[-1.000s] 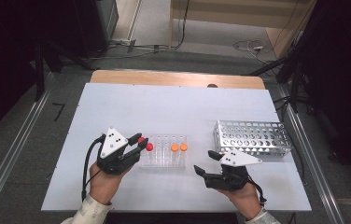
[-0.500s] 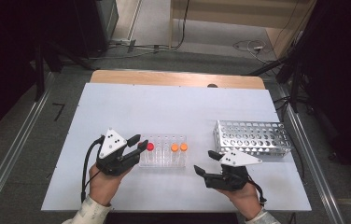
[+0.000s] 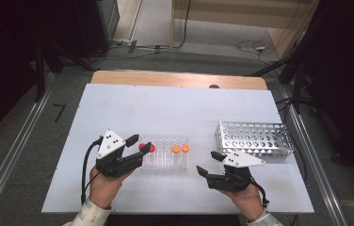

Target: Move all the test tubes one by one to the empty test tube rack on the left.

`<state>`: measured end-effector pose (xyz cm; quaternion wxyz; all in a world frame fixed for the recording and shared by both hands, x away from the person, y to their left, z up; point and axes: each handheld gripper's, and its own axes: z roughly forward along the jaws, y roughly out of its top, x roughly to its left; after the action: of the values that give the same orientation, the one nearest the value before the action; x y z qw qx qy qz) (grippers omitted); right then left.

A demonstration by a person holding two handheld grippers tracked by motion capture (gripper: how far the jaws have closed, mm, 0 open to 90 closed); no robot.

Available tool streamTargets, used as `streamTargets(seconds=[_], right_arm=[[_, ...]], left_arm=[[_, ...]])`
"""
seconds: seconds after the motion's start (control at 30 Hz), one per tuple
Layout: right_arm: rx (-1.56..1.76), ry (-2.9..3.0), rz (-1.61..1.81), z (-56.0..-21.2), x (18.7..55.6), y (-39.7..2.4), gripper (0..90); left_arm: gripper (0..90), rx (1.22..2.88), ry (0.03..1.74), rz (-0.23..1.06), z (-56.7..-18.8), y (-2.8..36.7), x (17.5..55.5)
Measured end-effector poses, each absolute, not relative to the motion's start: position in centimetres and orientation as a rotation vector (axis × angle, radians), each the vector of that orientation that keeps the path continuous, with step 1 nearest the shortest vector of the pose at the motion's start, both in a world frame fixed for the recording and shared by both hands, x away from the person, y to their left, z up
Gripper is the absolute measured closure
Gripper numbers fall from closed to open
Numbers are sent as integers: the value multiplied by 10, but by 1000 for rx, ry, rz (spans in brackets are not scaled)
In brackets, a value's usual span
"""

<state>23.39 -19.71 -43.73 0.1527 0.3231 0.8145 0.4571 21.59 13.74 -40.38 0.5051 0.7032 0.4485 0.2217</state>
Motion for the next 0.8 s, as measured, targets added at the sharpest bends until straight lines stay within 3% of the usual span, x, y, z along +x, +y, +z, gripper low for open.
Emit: streamTargets(seconds=[0.33, 0.8], right_arm=[[947, 2322, 1305, -437, 236, -201, 275], [974, 2296, 1306, -437, 238, -207, 275]], left_arm=[[182, 1667, 1133, 548, -402, 138, 216], [166, 1656, 1144, 578, -403, 146, 214]])
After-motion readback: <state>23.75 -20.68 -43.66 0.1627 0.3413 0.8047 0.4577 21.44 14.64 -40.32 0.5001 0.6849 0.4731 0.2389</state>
